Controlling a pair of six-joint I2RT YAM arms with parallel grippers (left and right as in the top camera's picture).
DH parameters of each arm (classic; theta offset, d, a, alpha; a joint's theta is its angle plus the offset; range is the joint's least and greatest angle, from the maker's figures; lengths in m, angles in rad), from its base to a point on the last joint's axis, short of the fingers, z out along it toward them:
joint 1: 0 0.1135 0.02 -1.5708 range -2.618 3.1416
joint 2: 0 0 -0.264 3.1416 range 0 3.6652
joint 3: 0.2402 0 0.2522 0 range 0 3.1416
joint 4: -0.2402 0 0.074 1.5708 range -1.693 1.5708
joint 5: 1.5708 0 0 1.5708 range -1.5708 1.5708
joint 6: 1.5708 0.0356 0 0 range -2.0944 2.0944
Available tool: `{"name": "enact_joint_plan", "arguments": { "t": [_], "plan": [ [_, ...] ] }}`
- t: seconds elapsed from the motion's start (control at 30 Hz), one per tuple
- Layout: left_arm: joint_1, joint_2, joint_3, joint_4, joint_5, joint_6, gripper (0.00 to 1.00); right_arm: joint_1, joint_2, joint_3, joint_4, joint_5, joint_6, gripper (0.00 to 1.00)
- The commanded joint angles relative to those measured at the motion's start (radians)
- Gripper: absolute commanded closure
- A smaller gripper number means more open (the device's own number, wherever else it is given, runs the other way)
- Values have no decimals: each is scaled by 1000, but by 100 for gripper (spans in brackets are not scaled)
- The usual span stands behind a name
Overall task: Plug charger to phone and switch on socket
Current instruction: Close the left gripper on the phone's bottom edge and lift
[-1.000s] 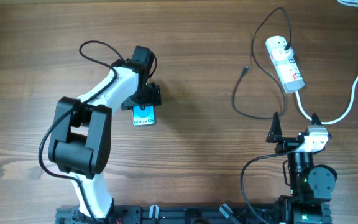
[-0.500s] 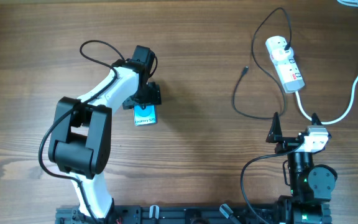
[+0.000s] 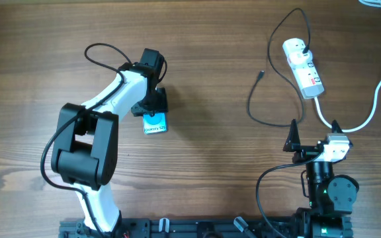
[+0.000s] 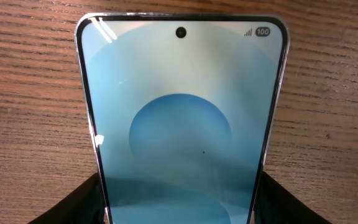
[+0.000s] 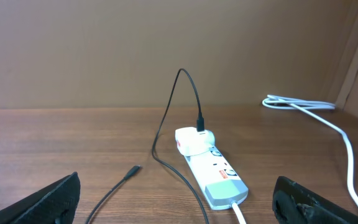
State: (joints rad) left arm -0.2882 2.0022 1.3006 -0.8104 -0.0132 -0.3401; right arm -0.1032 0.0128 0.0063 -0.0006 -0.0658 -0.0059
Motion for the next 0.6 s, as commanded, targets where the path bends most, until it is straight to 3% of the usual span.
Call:
{"name": "enact_joint_plan", "arguments": {
  "t": [0.0, 0.57],
  "plan": [
    [-5, 77, -56, -8, 65, -5, 44, 2, -9, -2, 3, 14, -13, 0],
    [-5, 77, 80, -90, 65, -5, 46, 2, -9, -2, 3, 14, -13, 0]
  ]
}}
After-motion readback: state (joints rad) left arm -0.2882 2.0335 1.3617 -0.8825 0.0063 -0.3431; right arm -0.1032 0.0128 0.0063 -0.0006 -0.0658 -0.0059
